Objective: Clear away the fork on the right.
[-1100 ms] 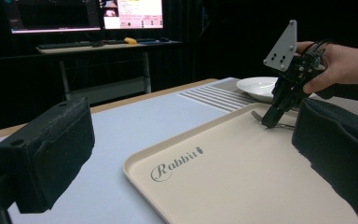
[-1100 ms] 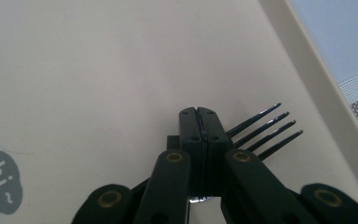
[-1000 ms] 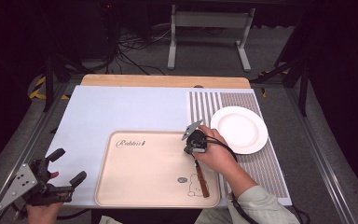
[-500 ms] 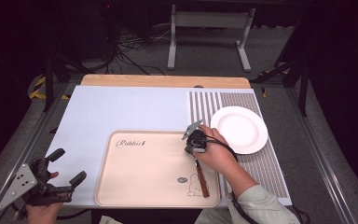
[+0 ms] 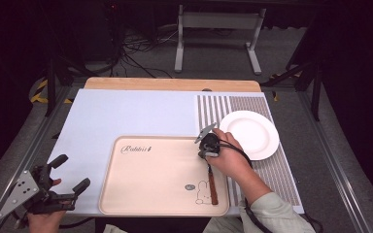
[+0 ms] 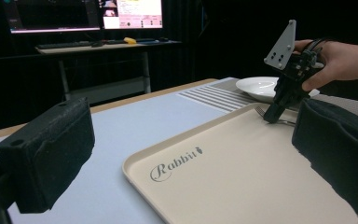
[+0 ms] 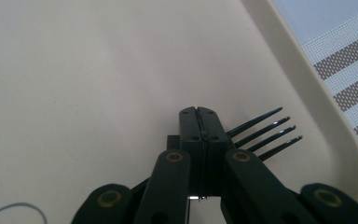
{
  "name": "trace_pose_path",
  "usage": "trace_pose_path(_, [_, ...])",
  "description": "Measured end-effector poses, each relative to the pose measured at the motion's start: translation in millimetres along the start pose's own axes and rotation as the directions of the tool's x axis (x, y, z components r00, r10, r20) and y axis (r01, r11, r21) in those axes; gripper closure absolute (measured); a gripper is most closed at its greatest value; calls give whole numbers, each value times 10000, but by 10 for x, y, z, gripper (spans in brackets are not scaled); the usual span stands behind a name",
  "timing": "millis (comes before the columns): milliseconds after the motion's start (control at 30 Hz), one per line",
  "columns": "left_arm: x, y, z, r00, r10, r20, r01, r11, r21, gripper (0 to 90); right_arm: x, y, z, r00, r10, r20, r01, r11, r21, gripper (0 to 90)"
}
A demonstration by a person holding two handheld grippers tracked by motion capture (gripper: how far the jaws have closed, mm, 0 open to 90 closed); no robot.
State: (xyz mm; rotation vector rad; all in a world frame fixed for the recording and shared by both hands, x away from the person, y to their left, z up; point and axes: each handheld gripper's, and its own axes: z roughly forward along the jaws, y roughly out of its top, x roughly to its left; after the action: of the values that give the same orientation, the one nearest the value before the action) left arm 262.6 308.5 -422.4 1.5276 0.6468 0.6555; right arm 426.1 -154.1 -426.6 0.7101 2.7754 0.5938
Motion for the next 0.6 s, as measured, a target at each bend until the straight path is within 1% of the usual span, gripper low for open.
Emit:
trace_pose_path(67, [0,0,0,10000,0,-2,0,10000,-3,0,-14,-8,-4,10000,-26,60,26,10000,13,900])
trace_pose_path(100, [0,0,0,10000,2,0,-2,10000,-5,0,-15,-12,-6,9999,82,71,-82,10000,30,900])
trace_pose_path(200, [0,1,1,10000,17,2,-17,10000,-14,0,-26,-23,-13,10000,75,60,-76,10000,58,900])
trace_pose_path(367, [0,1,-1,10000,16,-14,-16,10000,-19,0,-44,-56,-31,9991,407,121,-409,9991,128,900])
trace_pose_path(500, [-2,2,4,10000,28,3,-28,10000,-7,0,-69,-91,-50,9982,582,145,-585,9981,198,900])
trace_pose_path(600, [-2,1,7,10000,16,7,-16,10000,0,0,-79,-106,-52,9982,592,140,-593,9982,119,900])
